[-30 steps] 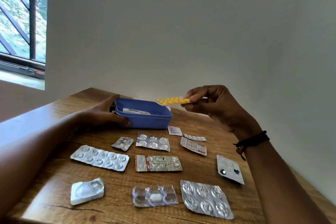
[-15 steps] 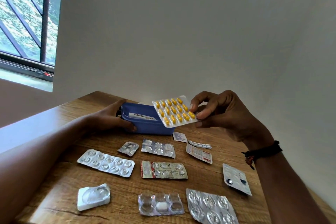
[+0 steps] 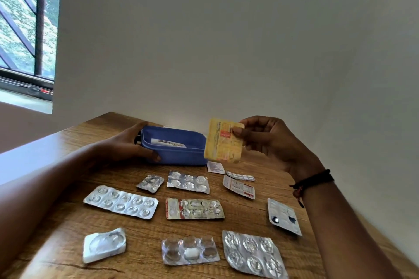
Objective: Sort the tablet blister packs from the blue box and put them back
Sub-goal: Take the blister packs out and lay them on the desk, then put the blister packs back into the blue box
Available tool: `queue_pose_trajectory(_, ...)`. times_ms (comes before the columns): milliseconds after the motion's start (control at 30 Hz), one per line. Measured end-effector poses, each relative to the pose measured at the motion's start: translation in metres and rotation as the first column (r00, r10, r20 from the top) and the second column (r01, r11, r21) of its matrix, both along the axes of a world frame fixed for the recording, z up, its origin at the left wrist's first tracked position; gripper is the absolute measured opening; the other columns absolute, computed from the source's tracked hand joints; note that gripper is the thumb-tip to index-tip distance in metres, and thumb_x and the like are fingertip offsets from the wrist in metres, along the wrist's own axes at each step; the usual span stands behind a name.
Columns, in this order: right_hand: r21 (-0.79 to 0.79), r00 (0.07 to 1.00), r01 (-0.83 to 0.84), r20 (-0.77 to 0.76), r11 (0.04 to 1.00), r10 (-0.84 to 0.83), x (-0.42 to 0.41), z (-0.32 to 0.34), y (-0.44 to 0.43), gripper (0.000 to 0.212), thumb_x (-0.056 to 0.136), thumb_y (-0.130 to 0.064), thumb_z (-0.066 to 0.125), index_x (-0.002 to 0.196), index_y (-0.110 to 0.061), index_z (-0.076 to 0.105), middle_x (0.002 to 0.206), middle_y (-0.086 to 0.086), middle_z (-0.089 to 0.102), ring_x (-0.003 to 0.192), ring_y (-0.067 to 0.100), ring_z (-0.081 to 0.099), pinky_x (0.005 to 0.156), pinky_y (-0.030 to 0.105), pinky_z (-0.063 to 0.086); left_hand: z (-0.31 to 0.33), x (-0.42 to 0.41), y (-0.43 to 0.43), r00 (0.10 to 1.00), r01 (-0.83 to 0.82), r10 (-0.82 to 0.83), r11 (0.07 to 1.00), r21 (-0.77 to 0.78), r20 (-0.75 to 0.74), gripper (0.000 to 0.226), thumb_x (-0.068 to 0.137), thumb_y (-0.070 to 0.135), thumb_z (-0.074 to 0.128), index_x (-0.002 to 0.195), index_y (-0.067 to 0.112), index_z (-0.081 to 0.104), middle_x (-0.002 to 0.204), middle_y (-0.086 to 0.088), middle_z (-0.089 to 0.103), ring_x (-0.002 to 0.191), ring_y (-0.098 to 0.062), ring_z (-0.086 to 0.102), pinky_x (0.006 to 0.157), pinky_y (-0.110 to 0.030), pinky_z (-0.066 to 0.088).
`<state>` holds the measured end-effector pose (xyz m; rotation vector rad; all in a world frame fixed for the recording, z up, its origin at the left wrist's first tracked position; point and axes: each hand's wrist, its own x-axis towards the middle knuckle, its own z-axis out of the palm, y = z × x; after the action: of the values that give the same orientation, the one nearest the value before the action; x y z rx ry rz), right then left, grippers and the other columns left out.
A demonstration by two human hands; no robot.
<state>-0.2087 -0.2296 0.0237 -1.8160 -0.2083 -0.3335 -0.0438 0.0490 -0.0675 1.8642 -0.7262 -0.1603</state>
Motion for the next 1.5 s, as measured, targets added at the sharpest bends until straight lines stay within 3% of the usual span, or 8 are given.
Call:
queue_pose_trajectory(133, 0.205, 0.963, 0.268, -0.088, 0.941, -0.255, 0.007, -0.013, -0.025, 0.029, 0.065, -0.007, 0.081, 0.092, -0.001, 0.071, 0.084, 0.016, 0.072, 0.06, 0.015, 0.067, 0.056, 0.023, 0.058, 0.0, 0.001, -0.002, 1.0, -0.007, 0.007, 1.0, 0.002, -0.001, 0.07, 0.065, 0.014, 0.085, 0.114, 0.034, 0.039, 0.104, 0.011, 0.058, 0.096, -0.006, 0.057, 0.072, -0.019, 0.045)
queue_pose_trajectory(333, 0.432, 0.766, 0.614, -0.122, 0.661, -0.632, 0.008, -0.04, -0.089, 0.018, 0.076, 0.011, 0.072, 0.084, -0.003, 0.063, 0.076, 0.017, 0.068, 0.061, 0.022, 0.065, 0.053, 0.023, 0.059, 0.0, 0.003, -0.001, 1.0, 0.007, -0.007, 1.0, 0.004, -0.012, 0.074, 0.064, 0.014, 0.085, 0.12, 0.03, 0.04, 0.108, 0.007, 0.06, 0.099, -0.01, 0.059, 0.073, -0.021, 0.046)
queue_pose_trajectory(500, 0.204, 0.342, 0.927, -0.127, 0.313, -0.931, 0.006, -0.075, -0.144, 0.014, 0.074, 0.007, 0.071, 0.088, 0.004, 0.072, 0.073, 0.014, 0.07, 0.056, 0.018, 0.065, 0.054, 0.022, 0.059, -0.001, 0.005, -0.002, 1.0, 0.013, -0.013, 1.0, 0.008, -0.004, 0.071, 0.063, 0.016, 0.085, 0.117, 0.031, 0.041, 0.109, 0.006, 0.061, 0.101, -0.012, 0.059, 0.075, -0.023, 0.047)
queue_pose_trajectory(633, -0.123, 0.225, 0.964, -0.098, 0.236, -0.969, 0.004, -0.095, -0.164, 0.018, 0.076, 0.0, 0.072, 0.094, 0.003, 0.072, 0.103, 0.022, 0.071, 0.091, 0.034, 0.068, 0.08, 0.032, 0.055, -0.001, 0.005, -0.002, 1.0, 0.024, -0.024, 1.0, 0.0, 0.002, 0.064, 0.06, 0.019, 0.085, 0.105, 0.039, 0.044, 0.109, 0.007, 0.061, 0.099, -0.011, 0.06, 0.073, -0.022, 0.047)
queue_pose_trajectory(800, -0.524, 0.255, 0.811, -0.081, 0.259, -0.964, 0.014, -0.097, -0.159, 0.042, 0.086, -0.023, 0.067, 0.125, -0.009, 0.058, 0.139, 0.018, 0.033, 0.124, 0.04, 0.041, 0.102, 0.039, 0.04, 0.0, 0.005, -0.002, 1.0, 0.009, -0.009, 1.0, 0.028, -0.005, 0.081, 0.055, 0.025, 0.085, 0.124, 0.028, 0.042, 0.117, 0.001, 0.061, 0.104, -0.015, 0.059, 0.078, -0.026, 0.048)
queue_pose_trajectory(900, -0.665, 0.299, 0.697, -0.072, 0.269, -0.952, 0.016, -0.1, -0.159, 0.045, 0.092, -0.031, 0.054, 0.133, -0.012, 0.054, 0.142, 0.016, 0.039, 0.129, 0.039, 0.035, 0.104, 0.04, 0.037, 0.0, 0.004, -0.001, 1.0, -0.011, 0.011, 0.998, 0.064, 0.0, 0.093, 0.059, 0.025, 0.086, 0.138, 0.021, 0.038, 0.125, -0.003, 0.058, 0.111, -0.02, 0.058, 0.091, -0.035, 0.049)
queue_pose_trajectory(1100, -0.656, 0.356, 0.689, -0.064, 0.308, -0.932, 0.014, -0.096, -0.153, 0.056, 0.09, -0.035, 0.056, 0.141, -0.014, 0.045, 0.146, 0.014, 0.041, 0.134, 0.037, 0.032, 0.108, 0.044, 0.035, 0.0, 0.002, -0.001, 0.999, -0.016, 0.018, 0.998, 0.063, -0.031, 0.104, 0.055, 0.026, 0.086, 0.144, 0.02, 0.033, 0.128, -0.004, 0.057, 0.114, -0.022, 0.056, 0.096, -0.039, 0.047)
queue_pose_trajectory(1500, -0.708, 0.879, 0.317, -0.031, 0.631, -0.476, 0.049, -0.058, -0.027, 0.045, 0.077, -0.046, 0.075, 0.111, -0.017, 0.069, 0.101, -0.004, 0.069, 0.093, 0.011, 0.063, 0.064, 0.015, 0.043, 0.005, -0.009, 0.002, 0.999, -0.036, 0.037, 0.996, 0.084, -0.012, 0.125, 0.031, 0.048, 0.087, 0.141, 0.02, 0.036, 0.13, -0.005, 0.058, 0.118, -0.024, 0.056, 0.106, -0.049, 0.043)
